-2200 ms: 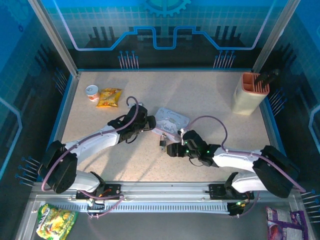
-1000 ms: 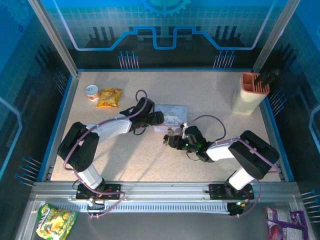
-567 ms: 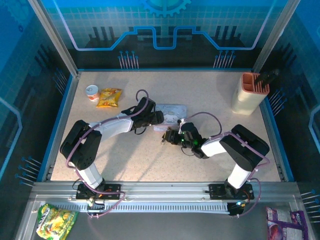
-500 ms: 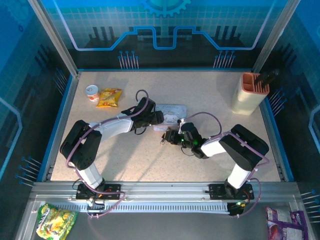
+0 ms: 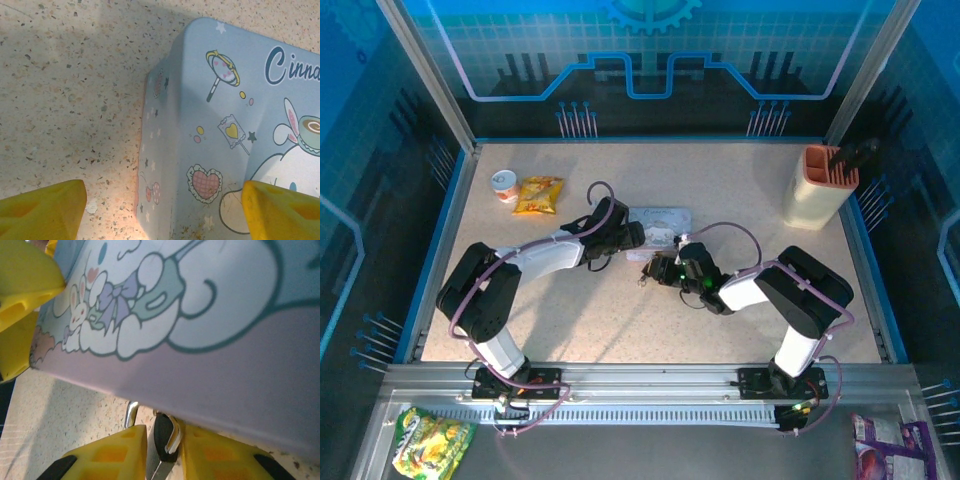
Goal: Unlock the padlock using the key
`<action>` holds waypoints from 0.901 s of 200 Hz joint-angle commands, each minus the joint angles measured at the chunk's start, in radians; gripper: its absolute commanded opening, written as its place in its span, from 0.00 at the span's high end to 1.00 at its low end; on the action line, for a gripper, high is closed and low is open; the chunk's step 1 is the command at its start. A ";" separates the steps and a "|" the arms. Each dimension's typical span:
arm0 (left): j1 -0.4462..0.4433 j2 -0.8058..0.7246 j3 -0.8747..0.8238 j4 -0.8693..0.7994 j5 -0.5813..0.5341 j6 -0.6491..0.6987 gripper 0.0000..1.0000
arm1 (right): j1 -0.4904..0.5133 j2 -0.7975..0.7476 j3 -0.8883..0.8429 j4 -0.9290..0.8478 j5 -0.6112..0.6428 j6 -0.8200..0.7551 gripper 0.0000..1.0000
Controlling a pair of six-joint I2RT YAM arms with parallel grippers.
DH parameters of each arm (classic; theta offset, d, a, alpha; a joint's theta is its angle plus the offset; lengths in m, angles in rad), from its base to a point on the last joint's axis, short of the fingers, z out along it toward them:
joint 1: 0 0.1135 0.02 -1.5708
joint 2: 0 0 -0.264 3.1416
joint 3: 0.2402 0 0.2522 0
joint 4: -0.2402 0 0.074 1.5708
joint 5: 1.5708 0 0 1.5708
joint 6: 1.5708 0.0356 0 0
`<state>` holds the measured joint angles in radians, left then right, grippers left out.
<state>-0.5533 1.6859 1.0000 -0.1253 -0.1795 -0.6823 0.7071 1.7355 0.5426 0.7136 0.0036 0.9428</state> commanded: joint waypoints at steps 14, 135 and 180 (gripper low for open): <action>0.004 -0.029 -0.033 -0.007 -0.022 -0.024 0.19 | 0.003 0.026 0.037 -0.195 0.040 0.042 0.77; 0.003 0.005 -0.011 -0.040 -0.028 -0.041 0.19 | -0.008 -0.083 -0.070 0.015 0.072 0.212 1.00; -0.014 0.033 0.010 -0.050 -0.028 -0.060 0.19 | -0.006 -0.062 -0.106 0.144 0.073 0.354 1.00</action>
<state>-0.5575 1.6825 0.9916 -0.1226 -0.1894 -0.7132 0.7040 1.6726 0.4603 0.7593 0.0566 1.1893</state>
